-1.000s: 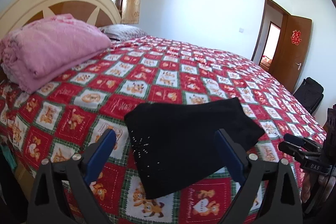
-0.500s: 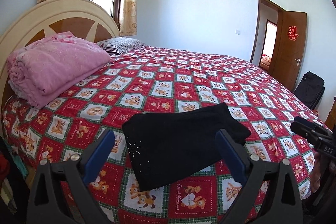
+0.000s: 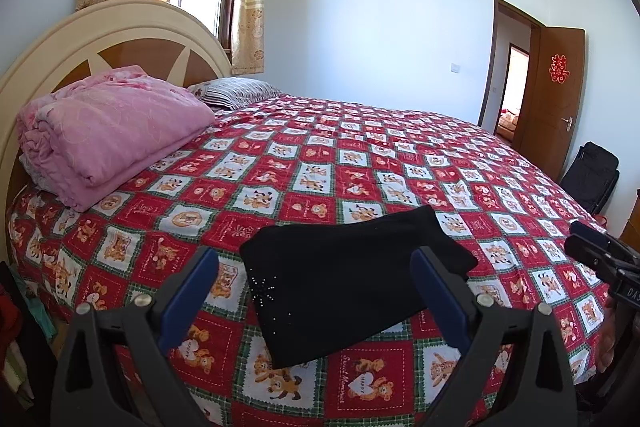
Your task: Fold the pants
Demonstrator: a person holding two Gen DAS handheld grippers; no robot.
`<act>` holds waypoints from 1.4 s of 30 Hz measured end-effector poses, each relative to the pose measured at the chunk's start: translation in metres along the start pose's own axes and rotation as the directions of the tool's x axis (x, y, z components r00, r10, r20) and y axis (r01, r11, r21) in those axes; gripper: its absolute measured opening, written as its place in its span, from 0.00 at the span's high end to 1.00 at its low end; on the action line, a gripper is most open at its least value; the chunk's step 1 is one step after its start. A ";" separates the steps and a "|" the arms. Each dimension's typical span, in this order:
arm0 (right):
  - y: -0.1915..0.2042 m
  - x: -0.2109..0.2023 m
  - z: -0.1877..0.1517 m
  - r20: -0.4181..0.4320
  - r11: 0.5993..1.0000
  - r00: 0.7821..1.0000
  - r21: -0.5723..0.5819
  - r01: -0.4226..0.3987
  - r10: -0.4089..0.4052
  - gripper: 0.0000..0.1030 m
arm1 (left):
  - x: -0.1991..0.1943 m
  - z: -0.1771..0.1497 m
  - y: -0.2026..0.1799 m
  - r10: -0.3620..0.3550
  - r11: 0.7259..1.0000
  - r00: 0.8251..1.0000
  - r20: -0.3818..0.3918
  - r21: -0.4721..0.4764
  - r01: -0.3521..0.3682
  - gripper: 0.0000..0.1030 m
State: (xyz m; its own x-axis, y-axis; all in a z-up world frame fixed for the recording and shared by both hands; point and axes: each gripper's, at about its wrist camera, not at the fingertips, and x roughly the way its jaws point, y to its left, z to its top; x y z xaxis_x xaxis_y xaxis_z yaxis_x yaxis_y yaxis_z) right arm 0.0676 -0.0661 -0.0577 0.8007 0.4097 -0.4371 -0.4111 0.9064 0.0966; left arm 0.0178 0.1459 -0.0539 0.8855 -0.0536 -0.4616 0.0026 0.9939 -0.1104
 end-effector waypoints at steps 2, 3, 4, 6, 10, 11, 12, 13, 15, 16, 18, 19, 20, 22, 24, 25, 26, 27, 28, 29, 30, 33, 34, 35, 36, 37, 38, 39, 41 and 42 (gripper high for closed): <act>0.002 -0.004 0.002 0.011 1.000 1.000 -0.007 0.001 -0.001 0.28 | -0.002 0.001 0.000 0.000 1.000 1.000 0.005 0.005 0.000 0.02; 0.004 -0.005 0.003 0.015 1.000 1.000 -0.011 0.003 -0.002 0.27 | -0.002 0.002 0.000 0.001 1.000 1.000 0.007 0.006 -0.001 0.01; 0.005 -0.006 0.003 0.020 1.000 1.000 -0.016 0.005 -0.005 0.27 | -0.003 0.002 0.000 0.001 1.000 1.000 0.011 0.006 -0.001 0.01; 0.007 -0.008 0.004 0.025 1.000 1.000 -0.023 0.008 -0.008 0.26 | -0.003 0.003 -0.001 0.000 1.000 1.000 0.014 0.007 -0.001 0.01; 0.009 -0.010 0.004 0.029 0.999 1.000 -0.034 0.006 -0.005 0.25 | -0.003 0.002 -0.005 0.002 1.000 1.000 0.015 0.023 -0.003 0.01; 0.010 -0.011 0.004 0.031 0.999 1.000 -0.034 0.002 -0.001 0.25 | -0.003 0.002 -0.006 0.000 1.000 1.000 0.014 0.026 -0.001 0.00; 0.010 -0.011 0.004 0.033 0.999 0.999 -0.034 0.002 -0.001 0.24 | -0.004 0.002 -0.007 -0.004 1.000 1.000 0.015 0.028 0.004 0.00; 0.011 -0.012 0.005 0.039 0.999 0.999 -0.035 0.003 -0.001 0.24 | -0.004 0.002 -0.008 -0.006 0.999 1.000 0.016 0.032 0.006 0.00; 0.012 -0.015 0.006 0.052 0.999 0.999 -0.038 0.001 0.001 0.23 | -0.005 0.002 -0.010 -0.008 0.999 1.000 0.019 0.039 0.007 0.00; 0.012 -0.017 0.007 0.061 0.999 0.998 -0.039 0.002 0.001 0.23 | -0.005 0.002 -0.011 -0.008 0.999 1.000 0.020 0.042 0.007 0.00; 0.013 -0.021 0.008 0.079 0.999 0.997 -0.038 0.002 0.001 0.21 | -0.005 0.003 -0.011 -0.002 0.999 1.000 0.020 0.045 0.001 0.00; 0.013 -0.023 0.009 0.085 0.999 0.996 -0.037 0.001 0.002 0.20 | -0.006 0.003 -0.012 -0.002 0.999 1.000 0.021 0.046 0.001 0.00; 0.013 -0.024 0.009 0.091 0.999 0.996 -0.036 0.001 0.002 0.19 | -0.006 0.003 -0.012 -0.001 0.999 1.000 0.022 0.046 0.000 0.00; 0.013 -0.026 0.010 0.098 0.999 0.995 -0.036 0.004 0.000 0.19 | -0.005 0.004 -0.012 0.002 0.999 1.000 0.016 0.049 -0.003 0.00; 0.014 -0.026 0.010 0.100 0.999 0.995 -0.041 0.010 -0.006 0.18 | -0.006 0.004 -0.013 0.006 0.998 1.000 0.019 0.056 -0.007 0.00; 0.014 -0.026 0.010 0.100 0.999 0.995 -0.044 0.013 -0.008 0.18 | -0.007 0.004 -0.015 0.012 0.998 1.000 0.026 0.060 -0.014 0.00; 0.014 -0.025 0.010 0.099 0.999 0.995 -0.046 0.016 -0.011 0.18 | -0.007 0.005 -0.016 0.017 0.998 0.999 0.030 0.066 -0.019 0.00; 0.015 -0.025 0.010 0.099 0.999 0.995 -0.048 0.019 -0.014 0.18 | -0.008 0.005 -0.017 0.017 0.997 0.999 0.034 0.074 -0.019 0.00; 0.015 -0.025 0.010 0.099 0.999 0.995 -0.050 0.019 -0.014 0.18 | -0.009 0.005 -0.018 0.016 0.997 0.999 0.038 0.081 -0.019 0.00; 0.016 -0.025 0.009 0.099 0.998 0.995 -0.053 0.017 -0.012 0.18 | -0.010 0.005 -0.019 0.018 0.996 0.999 0.041 0.085 -0.022 0.00; 0.016 -0.025 0.009 0.099 0.998 0.995 -0.056 0.016 -0.011 0.18 | -0.011 0.006 -0.020 0.029 0.995 0.998 0.048 0.090 -0.033 0.00; 0.018 -0.025 0.009 0.101 0.998 0.995 -0.063 0.019 -0.012 0.18 | -0.013 0.006 -0.021 0.044 0.994 0.997 0.062 0.097 -0.050 0.00; 0.018 -0.025 0.009 0.099 0.998 0.995 -0.065 0.019 -0.013 0.18 | -0.014 0.007 -0.020 0.043 0.995 0.997 0.068 0.090 -0.049 0.00; 0.019 -0.025 0.008 0.098 0.998 0.995 -0.065 0.018 -0.012 0.18 | -0.015 0.007 -0.019 0.041 0.996 0.996 0.073 0.080 -0.047 0.00; 0.019 -0.024 0.008 0.097 0.998 0.995 -0.065 0.017 -0.010 0.18 | -0.015 0.008 -0.017 0.041 0.996 0.996 0.076 0.072 -0.046 0.00; 0.020 -0.024 0.007 0.097 0.998 0.995 -0.065 0.016 -0.010 0.18 | -0.015 0.008 -0.017 0.045 0.996 0.996 0.076 0.070 -0.050 0.00; 0.020 -0.023 0.007 0.095 0.998 0.995 -0.065 0.017 -0.010 0.18 | -0.014 0.008 -0.016 0.056 0.996 0.996 0.075 0.069 -0.061 0.00; 0.020 -0.023 0.007 0.094 0.998 0.996 -0.066 0.017 -0.011 0.18 | -0.013 0.008 -0.014 0.068 0.995 0.995 0.072 0.066 -0.073 0.00; 0.020 -0.021 0.006 0.089 0.998 0.996 -0.067 0.018 -0.011 0.18 | -0.011 0.007 -0.013 0.066 0.996 0.996 0.064 0.059 -0.070 0.00; 0.021 -0.021 0.005 0.087 0.998 0.996 -0.068 0.017 -0.011 0.18 | -0.011 0.006 -0.012 0.064 0.996 0.996 0.059 0.053 -0.067 0.00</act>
State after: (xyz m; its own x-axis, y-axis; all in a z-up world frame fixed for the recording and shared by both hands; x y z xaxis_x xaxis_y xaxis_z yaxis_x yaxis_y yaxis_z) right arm 0.0443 -0.0552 -0.0420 0.8402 0.4069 -0.3585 -0.4259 0.9043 0.0284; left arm 0.0113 0.1351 -0.0422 0.9099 0.0156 -0.4146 -0.0319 0.9990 -0.0324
